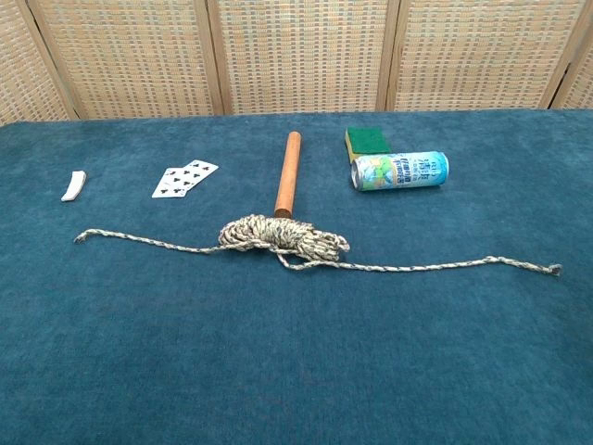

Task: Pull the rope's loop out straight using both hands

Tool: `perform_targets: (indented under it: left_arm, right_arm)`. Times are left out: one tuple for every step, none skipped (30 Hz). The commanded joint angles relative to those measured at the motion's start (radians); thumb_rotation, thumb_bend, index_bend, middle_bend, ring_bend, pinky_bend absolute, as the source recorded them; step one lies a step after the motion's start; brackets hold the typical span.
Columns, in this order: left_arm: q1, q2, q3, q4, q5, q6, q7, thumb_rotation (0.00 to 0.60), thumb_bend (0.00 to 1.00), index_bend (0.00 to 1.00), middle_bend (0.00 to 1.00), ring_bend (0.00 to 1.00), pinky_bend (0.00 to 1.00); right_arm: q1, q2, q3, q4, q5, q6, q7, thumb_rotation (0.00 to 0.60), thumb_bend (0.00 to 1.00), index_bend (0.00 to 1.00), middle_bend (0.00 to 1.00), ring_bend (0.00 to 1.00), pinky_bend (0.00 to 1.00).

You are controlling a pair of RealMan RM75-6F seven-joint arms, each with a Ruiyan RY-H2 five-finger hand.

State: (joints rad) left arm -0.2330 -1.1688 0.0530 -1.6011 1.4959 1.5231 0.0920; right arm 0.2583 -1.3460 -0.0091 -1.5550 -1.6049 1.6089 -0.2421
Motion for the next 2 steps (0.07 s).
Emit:
perform_targets:
  left_arm:
    - [0.048, -0.022, 0.026, 0.004, 0.027, 0.044, 0.016, 0.6, 0.0, 0.0, 0.0, 0.0, 0.0]
    - [0.057, -0.028, 0.028, 0.01, 0.033, 0.052, 0.016, 0.6, 0.0, 0.0, 0.0, 0.0, 0.0]
  right_arm:
    - [-0.041, -0.005, -0.023, 0.012, -0.044, 0.051, 0.003, 0.6, 0.0, 0.02, 0.0, 0.0, 0.0]
    - [-0.049, -0.004, -0.026, 0.015, -0.052, 0.059, 0.0, 0.6, 0.0, 0.02, 0.0, 0.0, 0.0]
